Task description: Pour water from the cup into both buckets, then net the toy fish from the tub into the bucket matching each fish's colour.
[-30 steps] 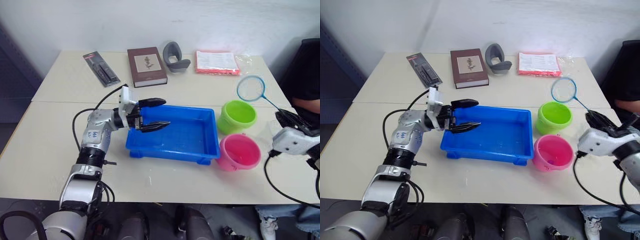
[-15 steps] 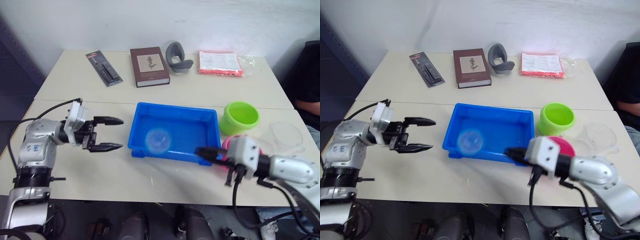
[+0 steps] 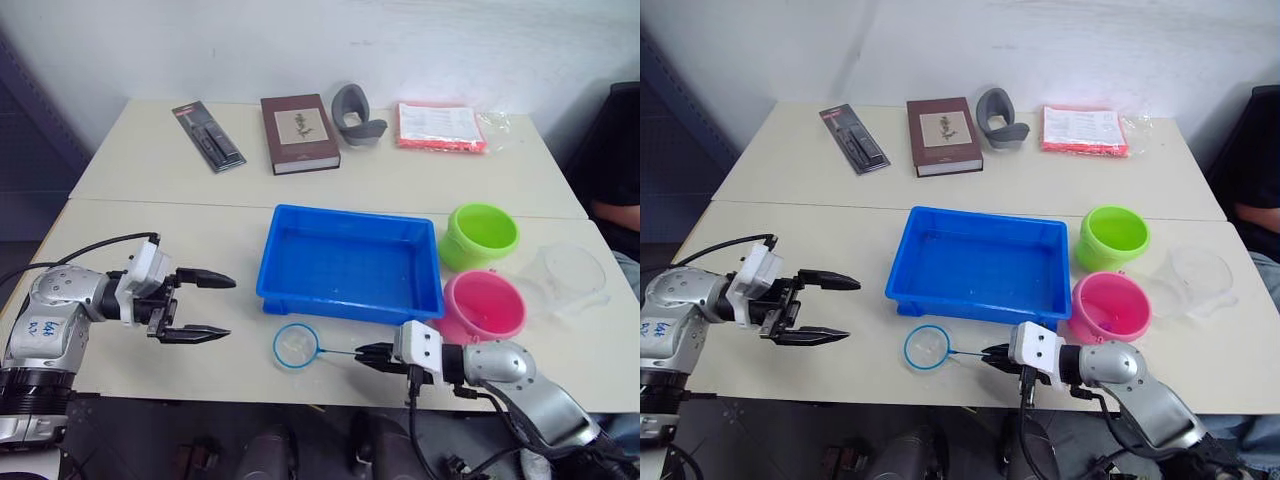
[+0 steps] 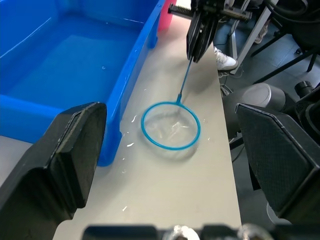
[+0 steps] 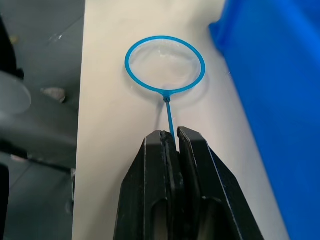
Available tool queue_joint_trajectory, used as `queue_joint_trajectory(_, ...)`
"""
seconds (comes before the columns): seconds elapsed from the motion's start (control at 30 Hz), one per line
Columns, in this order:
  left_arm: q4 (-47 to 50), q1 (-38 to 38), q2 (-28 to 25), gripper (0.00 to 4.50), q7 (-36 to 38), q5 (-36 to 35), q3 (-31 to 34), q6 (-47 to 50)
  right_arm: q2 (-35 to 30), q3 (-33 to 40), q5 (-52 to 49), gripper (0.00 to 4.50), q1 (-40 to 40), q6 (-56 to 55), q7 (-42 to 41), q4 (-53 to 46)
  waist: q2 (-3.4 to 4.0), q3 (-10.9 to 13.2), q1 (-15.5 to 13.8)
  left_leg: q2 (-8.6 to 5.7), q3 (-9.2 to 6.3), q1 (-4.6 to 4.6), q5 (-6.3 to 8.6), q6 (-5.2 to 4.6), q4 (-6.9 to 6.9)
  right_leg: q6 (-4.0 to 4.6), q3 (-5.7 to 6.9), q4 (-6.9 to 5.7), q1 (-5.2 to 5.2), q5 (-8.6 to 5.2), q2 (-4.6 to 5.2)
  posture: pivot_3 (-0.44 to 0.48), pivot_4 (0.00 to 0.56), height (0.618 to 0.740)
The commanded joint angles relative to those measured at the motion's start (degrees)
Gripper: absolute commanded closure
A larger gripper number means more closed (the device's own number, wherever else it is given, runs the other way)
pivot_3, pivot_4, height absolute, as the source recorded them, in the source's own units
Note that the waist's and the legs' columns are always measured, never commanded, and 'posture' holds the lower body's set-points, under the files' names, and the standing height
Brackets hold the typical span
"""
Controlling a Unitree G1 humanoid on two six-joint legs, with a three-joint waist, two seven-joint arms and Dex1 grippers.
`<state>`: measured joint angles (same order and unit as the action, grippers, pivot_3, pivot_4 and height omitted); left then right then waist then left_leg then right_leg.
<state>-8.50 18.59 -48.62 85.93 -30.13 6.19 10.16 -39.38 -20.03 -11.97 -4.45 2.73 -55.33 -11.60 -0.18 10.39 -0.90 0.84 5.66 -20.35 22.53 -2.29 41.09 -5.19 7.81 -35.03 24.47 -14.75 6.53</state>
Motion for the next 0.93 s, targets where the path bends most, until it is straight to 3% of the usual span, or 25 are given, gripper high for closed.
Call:
queue_joint_trajectory(0.03, 1.41, -0.29, -1.65, 0.00, 1.85, -0.44, 0.62, 0.78, 1.64, -0.24, 0.24, 3.00, -1.10, -4.33, -2.75, 2.47, 0.00, 0.00, 0.12, 0.00, 0.02, 0.00, 0.00, 0.00, 0.00, 0.00, 0.01, -0.01, 0.00, 0.00, 0.00, 0.000, 0.150, 0.740)
queue_joint_trajectory(0.07, 1.69, -0.76, -2.00, 0.00, 2.11, -0.58, 0.53, 1.41, 2.11, 0.02, 0.33, 2.83, -1.26, -5.10, -2.96, 2.74, 0.00, 0.00, 0.19, 0.00, 0.02, 0.00, 0.00, 0.00, 0.01, 0.00, 0.02, -0.01, 0.00, 0.00, 0.00, 0.000, 0.150, 0.740)
queue_joint_trajectory(0.1, 1.92, -1.17, -2.31, 0.00, 2.23, -0.68, 0.54, 1.91, 2.37, 0.43, 0.16, 2.16, -1.28, -5.38, -3.01, 2.55, 0.00, 0.00, 0.35, 0.00, 0.03, 0.00, 0.00, 0.00, 0.01, 0.00, 0.02, -0.01, 0.00, 0.00, 0.00, 0.000, 0.150, 0.740)
queue_joint_trajectory(0.27, 0.32, -3.12, -4.22, 0.00, 1.67, 0.81, 1.28, 1.38, -0.65, 5.63, -2.45, 0.02, 1.58, -4.59, -3.23, -4.95, 0.06, 0.04, 0.88, 0.01, 0.00, 0.02, 0.01, 0.02, 0.00, 0.01, -0.06, -0.02, 0.00, -0.01, 0.03, 0.000, 0.150, 0.740)
queue_joint_trajectory(0.5, -6.93, -8.08, -7.27, 0.00, -1.98, 5.70, 5.74, -6.32, -7.86, 26.44, -17.37, 0.02, 21.50, 2.42, -2.52, -27.29, 0.17, 0.10, 0.68, 0.05, -0.09, 0.00, 0.04, 0.07, -0.03, 0.04, -0.13, 0.02, -0.01, -0.02, 0.06, 0.000, 0.150, 0.740)
queue_joint_trajectory(0.63, -12.29, -14.31, -6.73, 0.00, -7.64, 10.99, 8.94, -16.81, -4.51, 44.18, -13.71, 0.02, 38.22, -10.34, -7.68, -26.13, 0.15, 0.08, 0.17, 0.00, 0.01, 0.11, 0.09, 0.02, -0.12, 0.03, -0.20, 0.07, -0.07, -0.02, 0.10, 0.000, 0.150, 0.740)
queue_joint_trajectory(0.73, -15.89, -18.11, -6.48, 0.00, -9.32, 12.42, 10.73, -22.83, -2.01, 54.39, -13.45, 0.02, 44.96, -17.54, -11.12, -20.59, 0.09, 0.05, 0.09, 0.04, 0.10, 0.16, 0.19, -0.02, -0.11, 0.03, -0.23, 0.11, -0.07, -0.02, 0.11, 0.000, 0.150, 0.740)
queue_joint_trajectory(0.8, -17.48, -19.73, -6.09, 0.00, -11.28, 13.35, 11.60, -26.34, -1.97, 57.86, -11.24, 0.02, 47.61, -22.84, -14.23, -15.08, 0.00, -0.01, 0.12, 0.07, 0.16, 0.23, 0.26, -0.05, -0.11, 0.03, -0.35, 0.22, -0.07, -0.02, 0.16, 0.000, 0.150, 0.740)
queue_joint_trajectory(0.93, -19.19, -21.07, -5.32, 0.00, -12.56, 13.30, 11.84, -29.70, -0.35, 57.63, -12.00, 0.02, 47.94, -23.85, -13.57, -10.31, -0.02, -0.02, 0.12, 0.10, 0.19, 0.27, 0.40, -0.08, -0.11, 0.08, -0.39, 0.23, -0.04, -0.04, 0.64, 0.000, 0.150, 0.740)
